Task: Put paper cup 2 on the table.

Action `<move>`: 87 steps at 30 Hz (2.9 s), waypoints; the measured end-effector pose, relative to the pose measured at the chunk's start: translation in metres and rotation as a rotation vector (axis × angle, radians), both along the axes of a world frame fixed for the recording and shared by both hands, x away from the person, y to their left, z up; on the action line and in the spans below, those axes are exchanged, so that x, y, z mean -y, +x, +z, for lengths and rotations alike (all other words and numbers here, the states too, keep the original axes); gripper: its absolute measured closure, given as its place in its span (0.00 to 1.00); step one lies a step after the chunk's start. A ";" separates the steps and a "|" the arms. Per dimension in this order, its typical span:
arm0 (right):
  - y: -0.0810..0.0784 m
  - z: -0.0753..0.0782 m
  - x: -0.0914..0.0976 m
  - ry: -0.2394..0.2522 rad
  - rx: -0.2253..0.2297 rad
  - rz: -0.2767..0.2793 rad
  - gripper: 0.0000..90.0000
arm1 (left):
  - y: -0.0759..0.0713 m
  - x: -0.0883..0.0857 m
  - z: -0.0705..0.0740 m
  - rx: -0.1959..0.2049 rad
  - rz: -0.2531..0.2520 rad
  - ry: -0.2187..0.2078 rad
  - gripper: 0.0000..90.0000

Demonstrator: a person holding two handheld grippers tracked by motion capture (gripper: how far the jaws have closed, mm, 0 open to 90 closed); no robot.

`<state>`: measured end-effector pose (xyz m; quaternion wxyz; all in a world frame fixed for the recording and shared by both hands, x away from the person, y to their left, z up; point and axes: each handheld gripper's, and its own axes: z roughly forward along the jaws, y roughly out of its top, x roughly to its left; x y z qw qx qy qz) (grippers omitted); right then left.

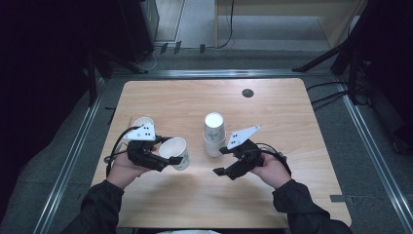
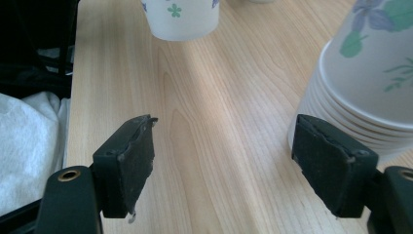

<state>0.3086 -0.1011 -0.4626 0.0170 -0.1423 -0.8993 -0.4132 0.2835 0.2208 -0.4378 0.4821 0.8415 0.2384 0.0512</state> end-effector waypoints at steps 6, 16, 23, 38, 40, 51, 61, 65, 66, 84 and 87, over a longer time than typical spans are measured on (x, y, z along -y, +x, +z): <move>0.002 0.002 0.006 0.006 0.004 -0.025 0.27 | 0.000 -0.010 -0.007 -0.004 0.012 0.011 0.29; 0.006 0.006 0.021 0.015 0.011 -0.045 0.27 | -0.006 -0.028 -0.011 0.006 0.046 0.021 0.28; 0.012 0.009 0.027 0.034 0.026 -0.074 0.27 | -0.010 -0.036 -0.021 -0.024 0.037 0.077 0.27; 0.014 0.009 0.025 0.026 0.035 -0.066 0.27 | 0.000 -0.054 -0.052 -0.066 0.057 0.150 0.27; 0.014 0.009 0.025 0.025 0.035 -0.067 0.27 | 0.002 -0.057 -0.054 -0.072 0.071 0.152 0.27; 0.014 0.007 0.022 0.011 0.034 -0.057 0.27 | 0.009 -0.065 -0.060 -0.086 0.127 0.190 0.26; 0.013 0.007 0.022 0.010 0.034 -0.055 0.27 | 0.009 -0.064 -0.063 -0.097 0.128 0.208 0.24; 0.014 0.007 0.022 0.010 0.036 -0.054 0.27 | 0.009 -0.062 -0.063 -0.109 0.125 0.222 0.21; 0.014 0.007 0.022 0.010 0.033 -0.053 0.27 | 0.009 -0.061 -0.063 -0.114 0.119 0.223 0.21; 0.013 0.007 0.022 0.004 0.026 -0.044 0.27 | 0.008 -0.060 -0.049 -0.144 0.133 0.220 0.11; 0.013 0.007 0.022 0.004 0.027 -0.042 0.27 | 0.007 -0.059 -0.045 -0.140 0.129 0.221 0.11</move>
